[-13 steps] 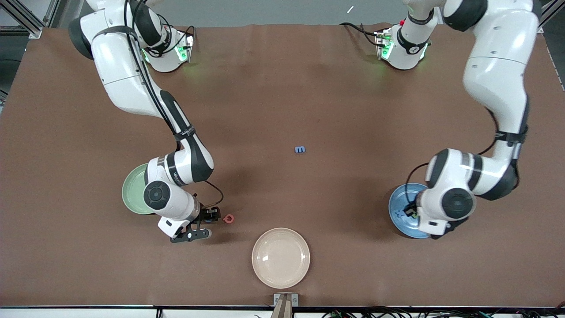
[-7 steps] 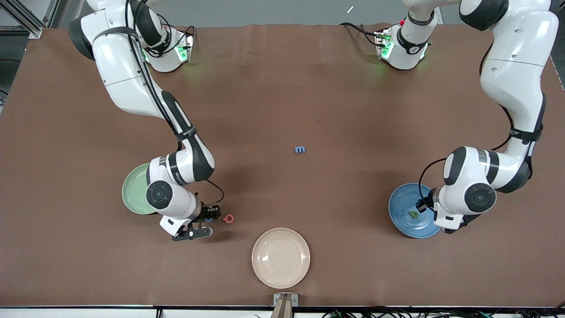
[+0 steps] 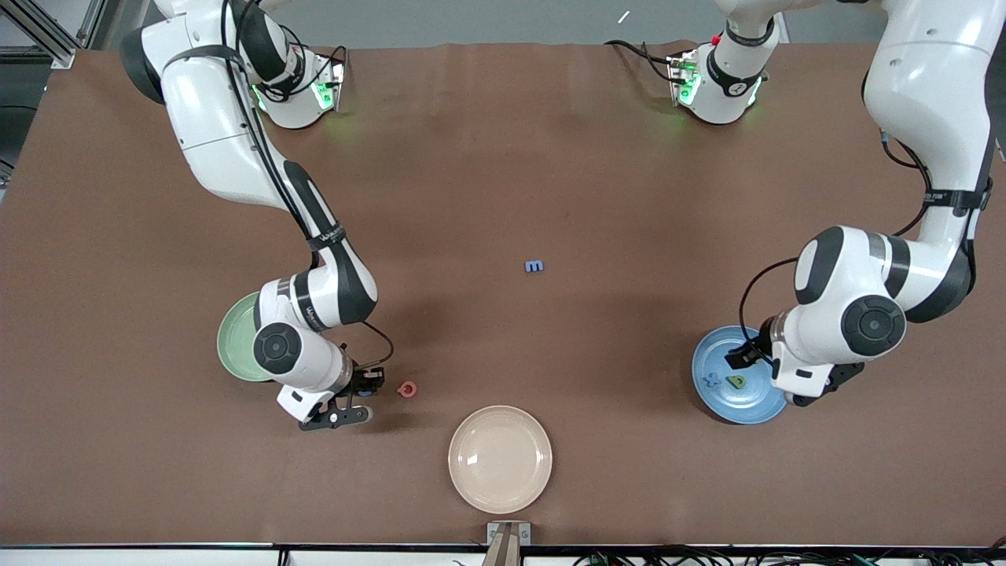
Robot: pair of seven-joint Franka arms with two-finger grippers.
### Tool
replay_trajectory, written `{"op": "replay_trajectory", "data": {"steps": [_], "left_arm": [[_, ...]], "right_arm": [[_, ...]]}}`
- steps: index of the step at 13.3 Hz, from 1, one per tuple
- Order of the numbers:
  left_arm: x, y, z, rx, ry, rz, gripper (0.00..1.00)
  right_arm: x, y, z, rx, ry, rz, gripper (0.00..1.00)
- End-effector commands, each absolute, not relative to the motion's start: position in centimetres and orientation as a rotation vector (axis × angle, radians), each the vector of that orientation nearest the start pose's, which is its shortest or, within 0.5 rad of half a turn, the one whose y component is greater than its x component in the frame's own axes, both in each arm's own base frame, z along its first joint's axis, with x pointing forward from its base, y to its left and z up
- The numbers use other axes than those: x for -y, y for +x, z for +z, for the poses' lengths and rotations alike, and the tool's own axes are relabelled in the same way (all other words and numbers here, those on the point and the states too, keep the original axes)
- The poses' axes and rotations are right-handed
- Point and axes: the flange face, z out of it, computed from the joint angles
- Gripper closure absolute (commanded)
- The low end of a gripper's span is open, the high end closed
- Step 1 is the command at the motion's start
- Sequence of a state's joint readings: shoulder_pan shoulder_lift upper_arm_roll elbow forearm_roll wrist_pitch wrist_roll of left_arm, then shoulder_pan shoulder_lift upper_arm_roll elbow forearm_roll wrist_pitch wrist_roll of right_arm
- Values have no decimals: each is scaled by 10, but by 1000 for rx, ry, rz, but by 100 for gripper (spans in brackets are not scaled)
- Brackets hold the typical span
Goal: Sort upper and lower case letters into plates
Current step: 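Carry the blue G onto the green plate with the right gripper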
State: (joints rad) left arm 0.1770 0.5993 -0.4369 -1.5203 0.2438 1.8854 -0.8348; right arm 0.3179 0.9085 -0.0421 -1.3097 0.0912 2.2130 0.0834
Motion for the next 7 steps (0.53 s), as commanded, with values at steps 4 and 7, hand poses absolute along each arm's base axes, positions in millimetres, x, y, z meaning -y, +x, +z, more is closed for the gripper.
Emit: {"op": "replay_trajectory", "data": {"steps": [4, 7], "left_arm": [[247, 606, 327, 821, -3042, 374, 14], [329, 554, 298, 741, -3074, 285, 17]], "right_arm": [[-114, 716, 254, 449, -3115, 268, 89], [-74, 701, 246, 536, -3049, 464, 83]]}}
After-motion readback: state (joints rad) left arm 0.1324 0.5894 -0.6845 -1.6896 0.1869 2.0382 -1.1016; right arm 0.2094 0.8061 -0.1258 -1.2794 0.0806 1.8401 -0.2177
